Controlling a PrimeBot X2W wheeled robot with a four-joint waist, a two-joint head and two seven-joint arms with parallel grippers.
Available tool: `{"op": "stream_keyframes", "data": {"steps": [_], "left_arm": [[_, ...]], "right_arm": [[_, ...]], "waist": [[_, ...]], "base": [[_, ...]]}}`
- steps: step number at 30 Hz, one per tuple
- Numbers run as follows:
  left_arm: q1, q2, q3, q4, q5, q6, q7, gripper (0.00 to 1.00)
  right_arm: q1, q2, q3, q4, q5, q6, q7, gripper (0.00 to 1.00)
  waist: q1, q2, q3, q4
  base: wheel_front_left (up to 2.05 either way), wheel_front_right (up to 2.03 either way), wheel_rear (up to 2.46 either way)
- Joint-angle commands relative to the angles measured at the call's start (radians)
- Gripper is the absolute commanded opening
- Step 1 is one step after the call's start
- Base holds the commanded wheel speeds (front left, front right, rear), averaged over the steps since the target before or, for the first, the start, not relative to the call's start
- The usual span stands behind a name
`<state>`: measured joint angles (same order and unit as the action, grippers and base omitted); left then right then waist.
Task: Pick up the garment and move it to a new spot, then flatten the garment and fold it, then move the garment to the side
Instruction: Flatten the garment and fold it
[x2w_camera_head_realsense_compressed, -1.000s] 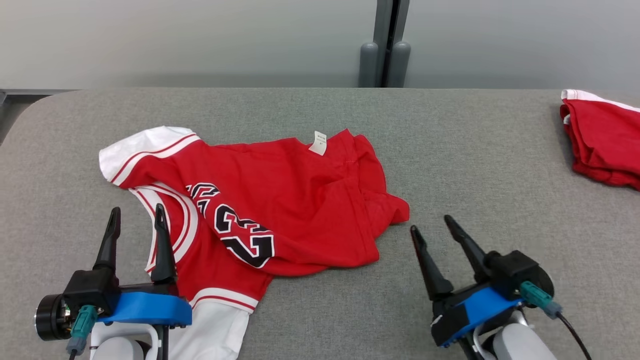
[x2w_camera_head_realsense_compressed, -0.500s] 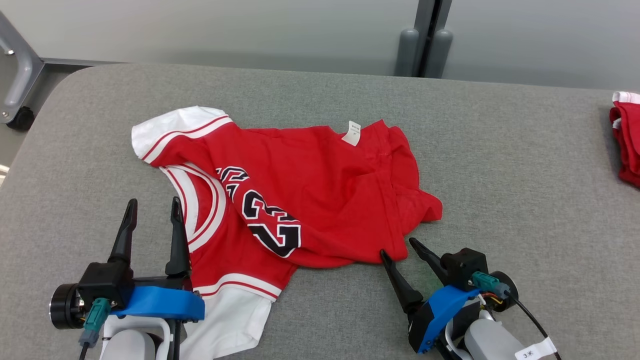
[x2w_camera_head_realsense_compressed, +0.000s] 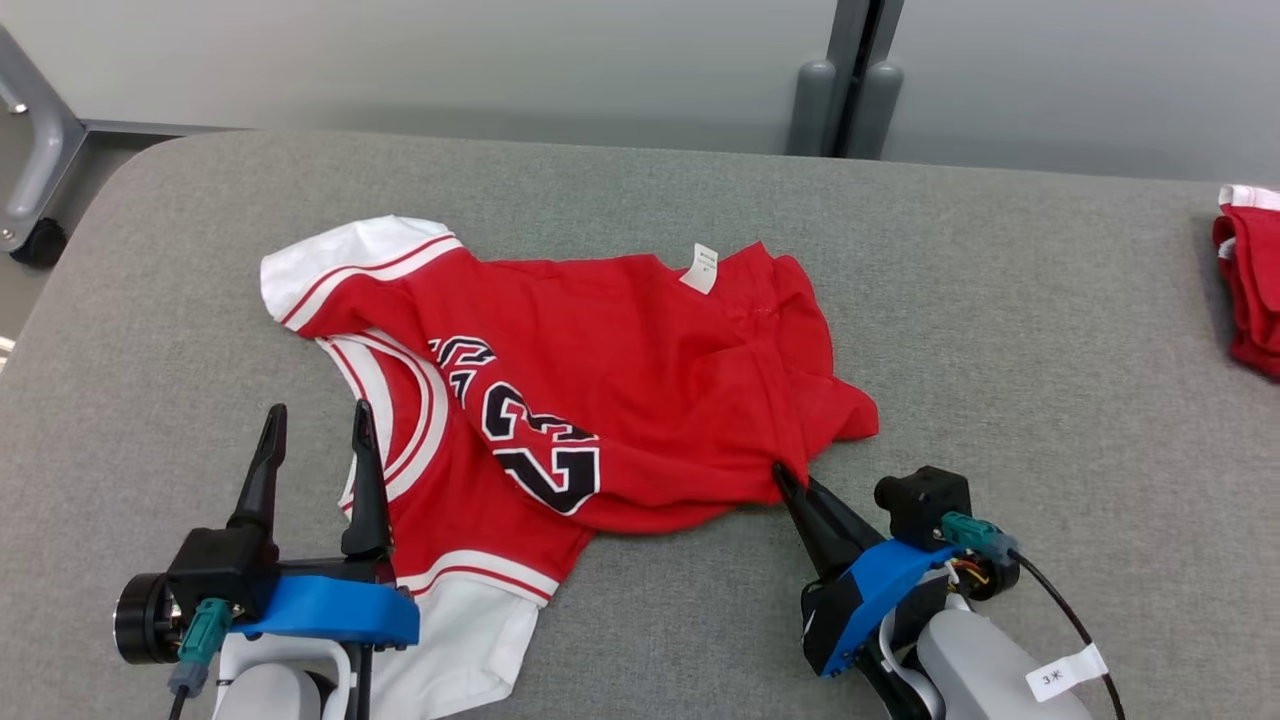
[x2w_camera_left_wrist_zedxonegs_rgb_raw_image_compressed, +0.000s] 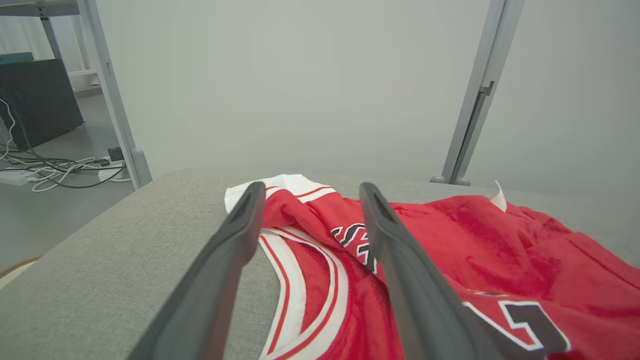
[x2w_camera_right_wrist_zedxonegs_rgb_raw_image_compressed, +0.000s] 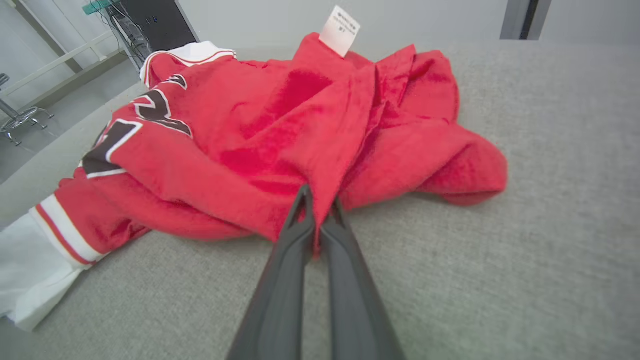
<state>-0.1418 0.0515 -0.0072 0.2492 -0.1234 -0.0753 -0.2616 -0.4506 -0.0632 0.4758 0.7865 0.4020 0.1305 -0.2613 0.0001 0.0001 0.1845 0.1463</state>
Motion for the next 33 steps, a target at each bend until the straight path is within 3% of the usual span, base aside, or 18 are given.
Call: {"op": "stream_keyframes", "data": {"steps": [1, 10, 16, 27, 33], "left_arm": [[0.01, -0.001, 0.004, 0.001, -0.005, 0.002, -0.004, 1.0], [0.037, -0.002, 0.004, 0.01, -0.017, 0.003, -0.004, 1.0], [0.052, -0.001, 0.013, 0.007, -0.021, 0.006, -0.004, 1.0], [0.031, -0.001, 0.028, -0.008, -0.014, 0.0, -0.004, 1.0], [0.02, -0.001, 0.04, -0.01, -0.009, -0.002, -0.004, 1.0]], "right_arm": [[0.026, -0.015, -0.006, -0.038, 0.005, 0.001, -0.004, 0.0], [0.224, -0.086, -0.012, -0.35, -0.016, 0.001, -0.005, 0.0], [0.392, -0.112, -0.065, -0.638, -0.044, 0.001, 0.037, 0.0], [0.532, -0.073, -0.158, -1.144, -0.133, 0.001, 0.232, 0.0], [0.559, -0.05, -0.186, -1.291, -0.157, 0.001, 0.307, 0.0]], "waist": [[-0.0001, -0.0001, -0.014, -0.018], [-0.0001, -0.0001, -0.062, -0.085], [-0.0001, -0.0001, -0.078, -0.118], [-0.0001, -0.0001, -0.045, -0.151], [-0.0001, -0.0001, -0.033, -0.154]], "base": [[0.0, 0.0, 0.0], [0.0, 0.0, 0.0], [0.0, 0.0, 0.0], [0.0, 0.0, 0.0], [0.0, 0.0, 0.0]]}}
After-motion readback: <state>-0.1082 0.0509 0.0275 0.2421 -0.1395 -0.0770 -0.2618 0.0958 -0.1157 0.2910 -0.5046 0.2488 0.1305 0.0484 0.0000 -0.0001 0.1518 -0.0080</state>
